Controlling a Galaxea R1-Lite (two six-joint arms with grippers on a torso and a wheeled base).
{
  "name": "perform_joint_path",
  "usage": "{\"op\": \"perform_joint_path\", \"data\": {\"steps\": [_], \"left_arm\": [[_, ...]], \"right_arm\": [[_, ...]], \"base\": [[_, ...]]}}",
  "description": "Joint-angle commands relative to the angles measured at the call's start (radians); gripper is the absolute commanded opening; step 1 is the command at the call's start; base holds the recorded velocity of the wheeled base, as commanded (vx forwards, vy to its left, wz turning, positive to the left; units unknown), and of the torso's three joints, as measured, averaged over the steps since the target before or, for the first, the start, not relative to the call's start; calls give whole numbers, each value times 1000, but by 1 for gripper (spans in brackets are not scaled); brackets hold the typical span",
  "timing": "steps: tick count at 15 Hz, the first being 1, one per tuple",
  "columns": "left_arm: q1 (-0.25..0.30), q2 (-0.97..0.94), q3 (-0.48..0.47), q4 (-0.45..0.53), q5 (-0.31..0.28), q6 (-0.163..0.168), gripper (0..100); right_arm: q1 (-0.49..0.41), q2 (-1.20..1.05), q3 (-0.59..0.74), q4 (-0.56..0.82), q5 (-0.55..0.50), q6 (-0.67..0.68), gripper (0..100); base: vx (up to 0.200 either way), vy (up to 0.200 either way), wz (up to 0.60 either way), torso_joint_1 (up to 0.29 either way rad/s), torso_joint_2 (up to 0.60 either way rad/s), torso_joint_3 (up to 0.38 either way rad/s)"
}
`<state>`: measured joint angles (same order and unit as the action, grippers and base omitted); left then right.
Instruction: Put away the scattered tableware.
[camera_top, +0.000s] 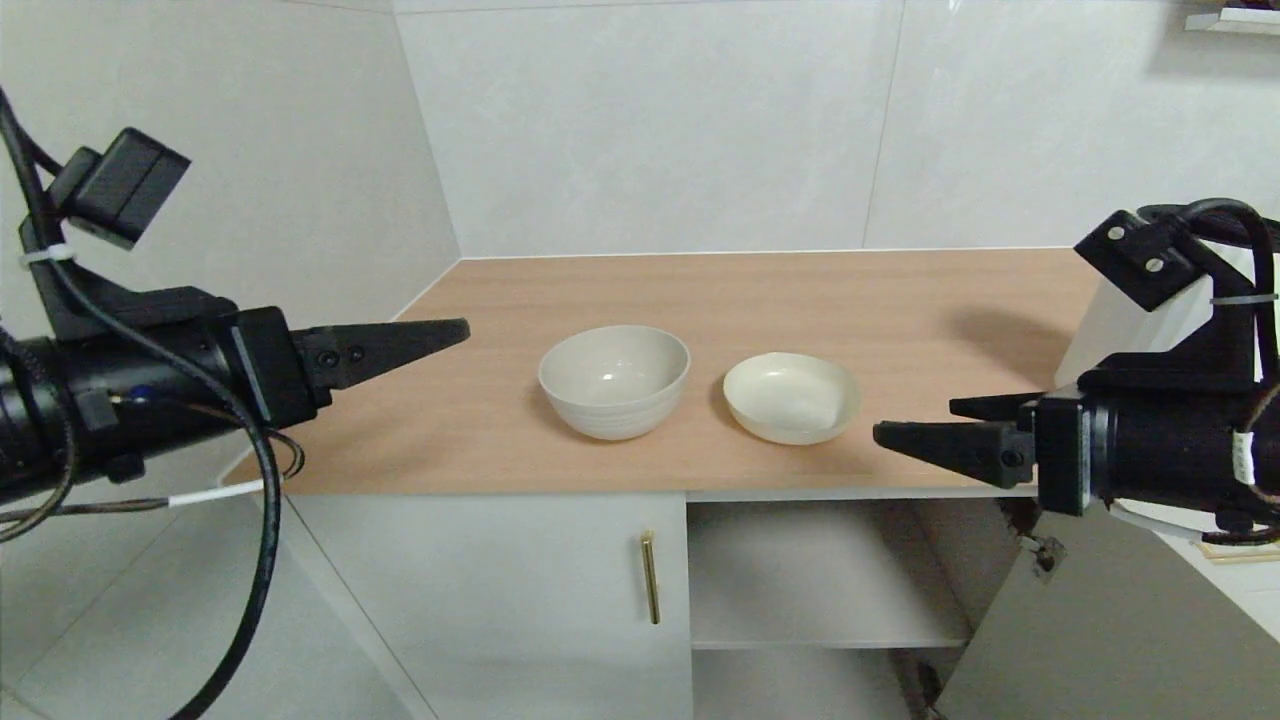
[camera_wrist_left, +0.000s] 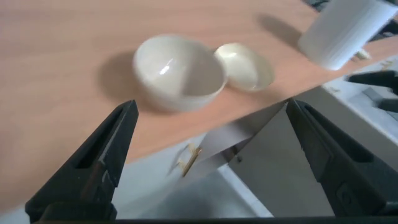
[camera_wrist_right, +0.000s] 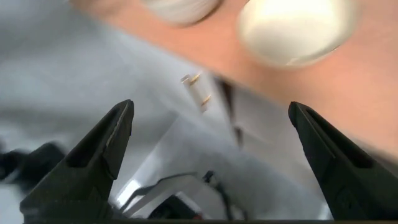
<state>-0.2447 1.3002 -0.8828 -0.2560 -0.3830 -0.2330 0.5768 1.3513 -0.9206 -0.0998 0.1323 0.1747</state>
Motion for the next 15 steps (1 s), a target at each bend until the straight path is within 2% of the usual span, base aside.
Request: {"op": "perform_joint_path", "data": {"steps": [1, 2, 4, 5, 6, 7, 8, 9, 10, 11, 12, 13, 15], "left_arm": [[-16, 93, -104, 47, 1, 0, 100], [-16, 96, -165, 158, 12, 0, 100], [-16, 105, -205, 346, 26, 0, 100], [-16, 111, -223, 376, 32, -8, 100], [-18, 123, -234, 379, 32, -29, 100], [-35, 133, -242, 379, 35, -65, 100], [-61, 168, -277, 383, 69, -167, 100], [-82, 198, -300, 383, 119, -235, 100], [-99, 232, -314, 385, 168, -267, 100], [-107, 248, -323, 389, 193, -275, 100], [-122, 292, -343, 405, 256, -279, 100], [-133, 338, -367, 408, 305, -312, 100], [-151, 406, -410, 406, 348, -385, 100]], "right_arm": [[-48, 101, -93, 9, -16, -4, 100], [-63, 150, -198, 106, -54, 45, 100], [-78, 212, -328, 242, -62, 221, 100], [-78, 229, -340, 242, -69, 232, 100], [-78, 246, -343, 242, -77, 236, 100], [-78, 256, -343, 244, -102, 236, 100], [-78, 295, -348, 241, -160, 238, 100], [-78, 325, -351, 241, -198, 238, 100], [-78, 356, -356, 239, -241, 238, 100], [-78, 373, -360, 238, -263, 238, 100], [-78, 402, -371, 236, -304, 238, 100], [-78, 417, -374, 235, -316, 241, 100], [-78, 416, -368, 209, -318, 243, 100]], "base": [[0, 0, 0, 0, 0, 0], [0, 0, 0, 0, 0, 0], [0, 0, 0, 0, 0, 0], [0, 0, 0, 0, 0, 0], [0, 0, 0, 0, 0, 0], [0, 0, 0, 0, 0, 0], [0, 0, 0, 0, 0, 0], [0, 0, 0, 0, 0, 0], [0, 0, 0, 0, 0, 0], [0, 0, 0, 0, 0, 0], [0, 0, 0, 0, 0, 0], [0, 0, 0, 0, 0, 0], [0, 0, 0, 0, 0, 0]]}}
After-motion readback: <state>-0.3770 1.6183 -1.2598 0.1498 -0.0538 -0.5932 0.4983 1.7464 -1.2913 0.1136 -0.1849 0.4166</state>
